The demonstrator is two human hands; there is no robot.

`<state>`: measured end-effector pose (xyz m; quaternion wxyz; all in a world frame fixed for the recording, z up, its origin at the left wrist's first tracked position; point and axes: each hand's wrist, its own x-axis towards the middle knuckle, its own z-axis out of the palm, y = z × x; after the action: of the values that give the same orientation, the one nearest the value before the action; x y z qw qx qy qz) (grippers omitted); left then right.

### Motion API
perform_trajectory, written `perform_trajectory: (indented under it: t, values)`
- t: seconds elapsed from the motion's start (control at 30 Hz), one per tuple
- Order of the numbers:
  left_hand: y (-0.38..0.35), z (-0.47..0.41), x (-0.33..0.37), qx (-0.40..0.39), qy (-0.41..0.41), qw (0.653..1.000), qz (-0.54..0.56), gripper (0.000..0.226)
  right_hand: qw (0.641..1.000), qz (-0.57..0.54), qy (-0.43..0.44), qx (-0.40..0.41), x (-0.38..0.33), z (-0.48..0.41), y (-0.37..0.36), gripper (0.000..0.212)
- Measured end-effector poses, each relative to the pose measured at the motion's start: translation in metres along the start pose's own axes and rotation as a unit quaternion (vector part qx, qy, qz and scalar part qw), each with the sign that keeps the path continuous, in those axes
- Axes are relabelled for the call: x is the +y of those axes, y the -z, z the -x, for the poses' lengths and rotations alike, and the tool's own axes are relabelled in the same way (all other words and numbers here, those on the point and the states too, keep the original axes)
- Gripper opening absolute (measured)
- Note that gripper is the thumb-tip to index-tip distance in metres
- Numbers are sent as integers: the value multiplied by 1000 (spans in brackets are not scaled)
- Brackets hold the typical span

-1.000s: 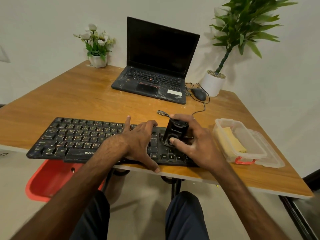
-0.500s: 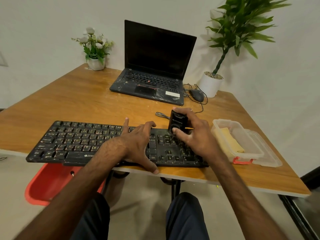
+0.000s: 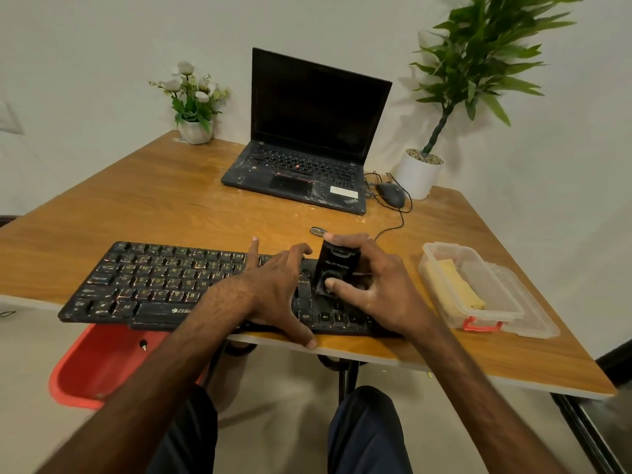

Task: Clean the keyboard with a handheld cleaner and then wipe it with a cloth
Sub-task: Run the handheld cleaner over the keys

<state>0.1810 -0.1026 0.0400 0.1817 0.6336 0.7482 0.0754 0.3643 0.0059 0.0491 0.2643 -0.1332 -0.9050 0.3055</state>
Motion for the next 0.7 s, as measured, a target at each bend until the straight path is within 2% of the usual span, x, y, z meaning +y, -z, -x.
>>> perform_trajectory:
  t: [0.2, 0.33, 0.4, 0.5, 0.57, 0.63, 0.7]
  values:
    - [0, 2, 1, 12, -5, 1000, 2, 148, 998, 59, -1, 15, 11, -32, 3, 62]
    - [-1, 0, -2, 9, -6, 1000, 4, 154, 997, -6, -7, -80, 3, -30, 11, 58]
    - [-1, 1, -2, 9, -6, 1000, 5, 153, 994, -1, -7, -106, 1, -35, 14, 58]
    - [0, 3, 0, 8, -3, 1000, 4, 152, 998, 48, -4, -36, 7, -45, 5, 58]
    - [1, 4, 0, 12, -5, 1000, 6, 150, 999, 39, -8, 4, 9, -43, -1, 57]
    - [0, 4, -1, 11, -4, 1000, 7, 150, 1000, 8, -13, -6, 7, -32, 2, 57]
    - [1, 3, 0, 7, -2, 1000, 7, 150, 997, -55, -21, -55, 1, -19, 9, 56]
